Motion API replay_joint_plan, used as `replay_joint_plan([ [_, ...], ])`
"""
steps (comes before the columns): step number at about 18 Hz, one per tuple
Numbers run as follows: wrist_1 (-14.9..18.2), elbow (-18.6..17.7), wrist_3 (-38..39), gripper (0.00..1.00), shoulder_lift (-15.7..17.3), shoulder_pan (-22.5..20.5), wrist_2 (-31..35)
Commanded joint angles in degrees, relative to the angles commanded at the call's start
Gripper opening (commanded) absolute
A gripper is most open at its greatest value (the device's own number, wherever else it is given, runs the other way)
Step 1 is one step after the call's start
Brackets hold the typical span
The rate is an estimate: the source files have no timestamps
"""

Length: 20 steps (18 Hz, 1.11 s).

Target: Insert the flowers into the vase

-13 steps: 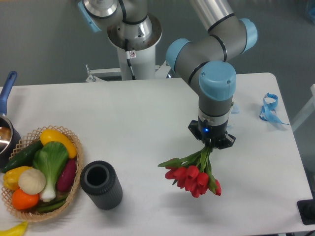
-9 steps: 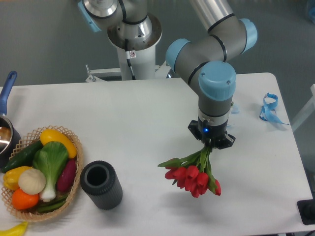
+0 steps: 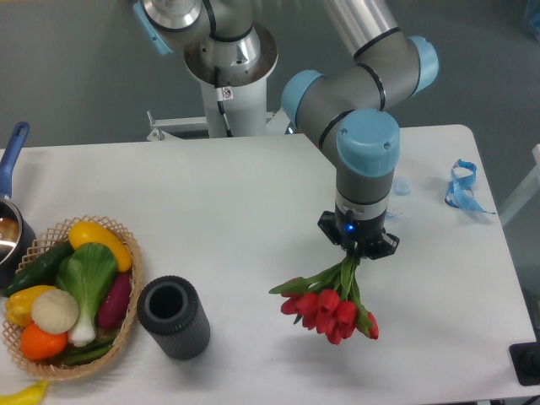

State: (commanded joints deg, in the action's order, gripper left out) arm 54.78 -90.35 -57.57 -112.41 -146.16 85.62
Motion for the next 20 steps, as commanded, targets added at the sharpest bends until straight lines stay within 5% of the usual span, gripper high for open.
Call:
replay_joint_plan([
  [2, -3.88, -0.09, 0.09, 0.04, 0.00, 0.70, -3.08],
  [7, -7.05, 0.17, 0.44, 0.04, 0.53, 0.97, -14.39],
  [12, -7.23, 1.05, 3.69, 0.04, 0.70, 1.14, -32.51],
  [20, -9.24, 4.04, 3.78, 0.04, 2.02, 4.57, -37.62],
])
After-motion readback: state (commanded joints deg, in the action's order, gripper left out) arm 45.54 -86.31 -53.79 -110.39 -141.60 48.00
